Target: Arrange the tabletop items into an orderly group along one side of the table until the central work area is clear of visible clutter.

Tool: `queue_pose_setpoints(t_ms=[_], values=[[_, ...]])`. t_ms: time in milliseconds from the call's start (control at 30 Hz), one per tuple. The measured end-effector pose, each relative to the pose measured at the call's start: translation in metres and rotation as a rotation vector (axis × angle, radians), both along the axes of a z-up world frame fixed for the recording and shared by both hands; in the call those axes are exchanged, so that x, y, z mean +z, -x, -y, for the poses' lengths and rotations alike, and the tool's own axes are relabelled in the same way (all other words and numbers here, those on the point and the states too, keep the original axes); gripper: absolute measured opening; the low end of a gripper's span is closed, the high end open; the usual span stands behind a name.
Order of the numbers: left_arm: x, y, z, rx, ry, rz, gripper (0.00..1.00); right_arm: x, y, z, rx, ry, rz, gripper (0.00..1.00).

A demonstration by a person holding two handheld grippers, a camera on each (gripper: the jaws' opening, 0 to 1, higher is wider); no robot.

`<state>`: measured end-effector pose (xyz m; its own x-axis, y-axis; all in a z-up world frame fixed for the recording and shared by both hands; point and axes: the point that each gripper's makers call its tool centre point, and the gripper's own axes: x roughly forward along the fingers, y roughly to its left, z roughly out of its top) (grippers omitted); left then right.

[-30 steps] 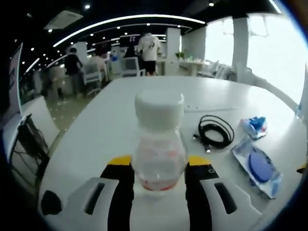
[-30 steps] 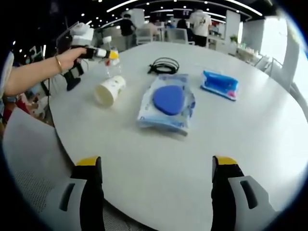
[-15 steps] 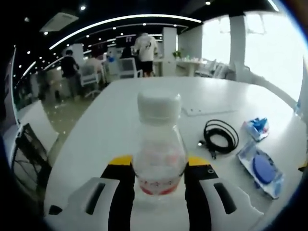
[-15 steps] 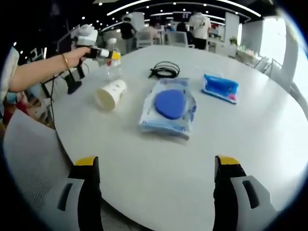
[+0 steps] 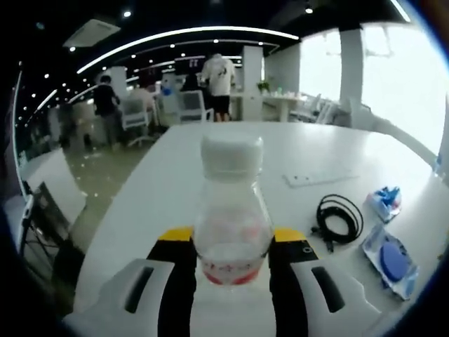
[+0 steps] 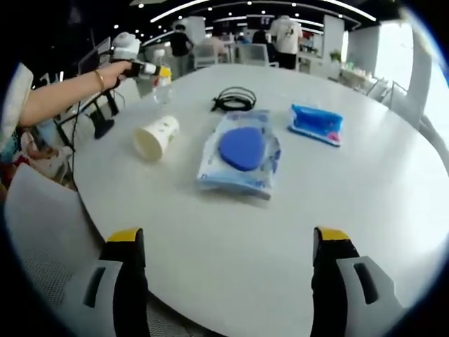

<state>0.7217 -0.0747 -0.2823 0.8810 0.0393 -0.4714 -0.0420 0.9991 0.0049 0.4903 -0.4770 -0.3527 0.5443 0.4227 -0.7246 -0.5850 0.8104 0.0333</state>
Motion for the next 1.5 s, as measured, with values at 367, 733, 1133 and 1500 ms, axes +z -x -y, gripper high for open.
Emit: queue_pose_setpoints(t_ms=[367, 733, 1133, 1500], values=[[-0.004, -0.015, -0.015, -0.001, -0.020, -0.007, 0.36, -0.005, 0.001, 0.003, -0.021, -0.004, -0.028, 0.98], [-0.017, -0.040, -0.027, -0.006, -0.002, -0.010, 0.36, -0.010, 0.003, 0.002, -0.035, -0.014, -0.061, 0.98], [-0.027, -0.047, -0.030, -0.031, -0.001, -0.008, 0.36, -0.012, 0.004, 0.003, -0.040, -0.008, -0.067, 0.97], [-0.029, -0.044, -0.027, -0.045, 0.003, 0.015, 0.37, -0.010, 0.002, 0.004, -0.046, -0.005, -0.061, 0.97]])
